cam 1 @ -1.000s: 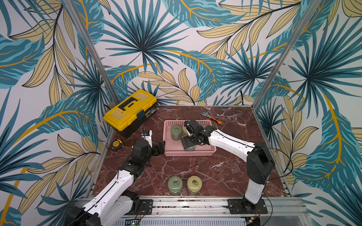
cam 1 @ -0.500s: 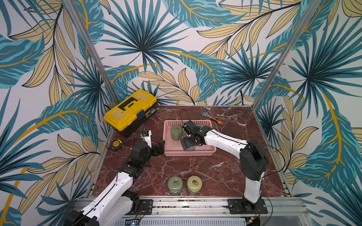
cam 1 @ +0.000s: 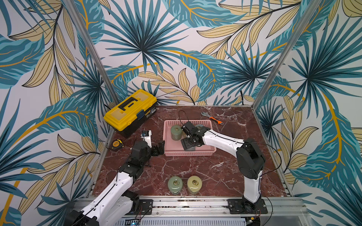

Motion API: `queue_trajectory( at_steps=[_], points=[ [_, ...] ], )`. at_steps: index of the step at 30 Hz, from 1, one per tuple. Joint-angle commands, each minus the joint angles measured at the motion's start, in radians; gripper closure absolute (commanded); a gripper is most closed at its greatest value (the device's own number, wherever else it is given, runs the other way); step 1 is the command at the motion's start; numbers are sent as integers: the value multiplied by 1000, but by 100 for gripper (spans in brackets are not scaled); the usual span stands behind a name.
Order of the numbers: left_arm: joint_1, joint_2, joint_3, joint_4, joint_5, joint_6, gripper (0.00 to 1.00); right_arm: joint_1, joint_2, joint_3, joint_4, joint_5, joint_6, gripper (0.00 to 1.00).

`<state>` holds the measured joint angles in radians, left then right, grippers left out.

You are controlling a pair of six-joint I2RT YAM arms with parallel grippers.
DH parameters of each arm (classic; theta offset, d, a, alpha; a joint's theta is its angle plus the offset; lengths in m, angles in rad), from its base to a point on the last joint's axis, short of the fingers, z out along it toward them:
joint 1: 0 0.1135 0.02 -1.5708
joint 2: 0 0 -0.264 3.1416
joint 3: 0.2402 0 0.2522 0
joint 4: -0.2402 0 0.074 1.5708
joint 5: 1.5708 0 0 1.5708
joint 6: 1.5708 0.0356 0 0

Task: Take the tea canister out of the basket
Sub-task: Pick up the tea canister from the basket.

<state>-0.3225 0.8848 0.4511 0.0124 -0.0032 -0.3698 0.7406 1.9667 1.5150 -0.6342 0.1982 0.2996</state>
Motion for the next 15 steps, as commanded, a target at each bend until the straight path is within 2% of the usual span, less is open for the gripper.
queue_trajectory(
  at_steps=[1,7,15],
  points=[
    [6,-9,-25,24,-15,16,0,3,9,14,-24,-2,5,30],
    [6,-11,-31,29,-24,19,0,2,-13,17,-28,4,3,37],
    [6,-21,-49,52,-24,20,0,2,-53,49,-57,16,-5,39]
  ],
)
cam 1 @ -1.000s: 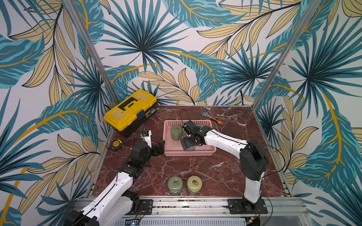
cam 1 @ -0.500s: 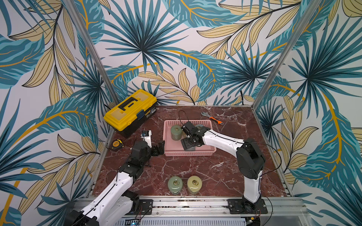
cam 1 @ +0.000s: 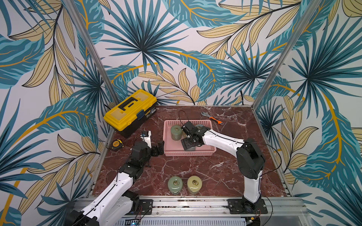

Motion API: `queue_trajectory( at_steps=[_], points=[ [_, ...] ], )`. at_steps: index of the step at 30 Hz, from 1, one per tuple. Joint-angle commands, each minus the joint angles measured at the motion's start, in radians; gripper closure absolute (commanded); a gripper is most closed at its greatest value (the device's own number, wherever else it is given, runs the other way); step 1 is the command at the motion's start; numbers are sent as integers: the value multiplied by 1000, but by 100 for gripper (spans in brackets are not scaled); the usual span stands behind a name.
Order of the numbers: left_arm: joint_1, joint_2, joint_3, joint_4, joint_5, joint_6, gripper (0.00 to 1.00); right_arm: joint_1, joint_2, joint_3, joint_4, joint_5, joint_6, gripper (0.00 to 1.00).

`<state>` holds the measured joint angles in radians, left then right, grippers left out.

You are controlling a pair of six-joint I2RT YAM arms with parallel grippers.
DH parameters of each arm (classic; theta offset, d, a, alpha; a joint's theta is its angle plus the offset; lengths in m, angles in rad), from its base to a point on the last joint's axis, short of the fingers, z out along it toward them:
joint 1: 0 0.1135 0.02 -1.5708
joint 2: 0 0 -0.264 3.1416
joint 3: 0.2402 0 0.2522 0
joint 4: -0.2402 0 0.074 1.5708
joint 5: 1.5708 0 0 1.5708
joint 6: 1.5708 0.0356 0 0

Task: Take the tea canister out of the basket
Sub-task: Pick up the tea canister from the basket.

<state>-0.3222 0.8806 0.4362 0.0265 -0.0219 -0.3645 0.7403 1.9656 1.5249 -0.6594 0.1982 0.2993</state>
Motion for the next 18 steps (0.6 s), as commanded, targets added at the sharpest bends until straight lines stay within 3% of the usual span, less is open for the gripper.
queue_trajectory(
  at_steps=[1,18],
  points=[
    [5,-18,-36,41,-2,15,0,2,-56,45,-38,18,-6,39],
    [5,-22,-41,52,6,17,0,3,-148,118,-135,47,-26,39]
  ],
)
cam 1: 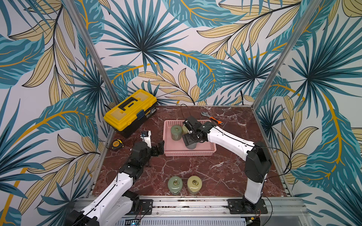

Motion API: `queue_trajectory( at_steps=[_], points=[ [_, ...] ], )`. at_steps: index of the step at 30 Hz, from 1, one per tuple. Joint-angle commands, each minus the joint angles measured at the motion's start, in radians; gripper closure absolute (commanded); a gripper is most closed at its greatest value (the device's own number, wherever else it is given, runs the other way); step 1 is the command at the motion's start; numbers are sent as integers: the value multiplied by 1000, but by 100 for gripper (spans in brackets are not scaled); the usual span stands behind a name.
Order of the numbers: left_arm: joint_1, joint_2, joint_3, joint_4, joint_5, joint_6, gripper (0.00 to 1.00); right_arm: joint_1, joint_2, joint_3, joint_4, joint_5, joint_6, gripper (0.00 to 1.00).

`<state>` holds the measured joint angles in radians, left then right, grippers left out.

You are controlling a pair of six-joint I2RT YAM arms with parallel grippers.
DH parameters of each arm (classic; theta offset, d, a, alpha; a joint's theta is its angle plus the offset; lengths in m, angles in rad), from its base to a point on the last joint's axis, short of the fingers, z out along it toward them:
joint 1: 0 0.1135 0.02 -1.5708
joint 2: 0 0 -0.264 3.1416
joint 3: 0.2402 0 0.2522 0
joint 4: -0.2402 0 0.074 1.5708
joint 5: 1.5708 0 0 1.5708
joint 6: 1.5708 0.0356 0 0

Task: Take the tea canister out of the basket
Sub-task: Pick up the tea canister from the basket.

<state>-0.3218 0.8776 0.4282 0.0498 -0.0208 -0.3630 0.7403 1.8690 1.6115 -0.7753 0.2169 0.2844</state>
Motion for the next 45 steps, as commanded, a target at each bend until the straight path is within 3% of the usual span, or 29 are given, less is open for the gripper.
queue_trajectory(
  at_steps=[1,18,39,45],
  points=[
    [4,-19,-32,28,7,15,0,3,-57,33,-23,29,-11,39],
    [5,-32,-43,59,54,38,0,7,-172,5,-90,35,5,40],
    [5,-49,-52,69,72,43,0,57,-412,-235,-134,79,94,40],
    [5,-54,-52,68,74,41,0,113,-491,-327,-140,97,145,40]
  ],
)
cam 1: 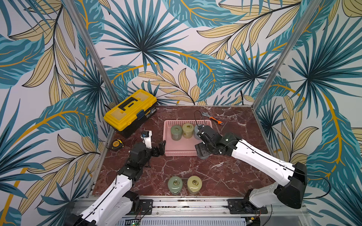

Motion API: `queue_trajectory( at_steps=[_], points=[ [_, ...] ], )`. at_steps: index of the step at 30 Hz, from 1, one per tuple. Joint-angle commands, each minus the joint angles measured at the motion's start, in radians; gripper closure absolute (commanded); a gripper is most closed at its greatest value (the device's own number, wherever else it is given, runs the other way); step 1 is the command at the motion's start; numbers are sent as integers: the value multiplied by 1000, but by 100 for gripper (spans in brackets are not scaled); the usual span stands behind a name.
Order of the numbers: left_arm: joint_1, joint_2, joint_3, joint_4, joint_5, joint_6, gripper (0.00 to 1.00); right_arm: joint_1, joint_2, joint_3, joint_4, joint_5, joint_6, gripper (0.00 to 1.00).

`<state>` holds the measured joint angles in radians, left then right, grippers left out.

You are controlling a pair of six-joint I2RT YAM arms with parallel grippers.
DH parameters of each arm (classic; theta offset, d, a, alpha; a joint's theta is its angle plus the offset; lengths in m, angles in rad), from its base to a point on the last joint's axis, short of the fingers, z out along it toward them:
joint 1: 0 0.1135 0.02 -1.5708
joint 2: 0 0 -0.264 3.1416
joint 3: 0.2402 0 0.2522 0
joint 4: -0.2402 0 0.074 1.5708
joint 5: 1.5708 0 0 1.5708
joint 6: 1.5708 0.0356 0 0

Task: Take the tea canister out of the basket
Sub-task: Pick up the tea canister from the basket, then place the tea canister at the center of the board.

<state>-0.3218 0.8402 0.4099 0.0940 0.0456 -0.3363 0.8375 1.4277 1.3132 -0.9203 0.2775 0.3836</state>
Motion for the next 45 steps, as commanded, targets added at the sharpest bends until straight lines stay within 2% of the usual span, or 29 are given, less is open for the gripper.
queue_trajectory(
  at_steps=[1,14,30,45],
  points=[
    [6,-16,-34,23,7,14,0,20,-58,-41,5,37,54,40],
    [5,-18,-34,23,4,16,0,111,-157,-151,-20,78,174,41],
    [4,-18,-34,20,-2,15,0,266,-265,-336,-22,122,412,41],
    [5,-19,-34,19,-3,18,0,398,-280,-449,-20,146,582,41]
  ],
)
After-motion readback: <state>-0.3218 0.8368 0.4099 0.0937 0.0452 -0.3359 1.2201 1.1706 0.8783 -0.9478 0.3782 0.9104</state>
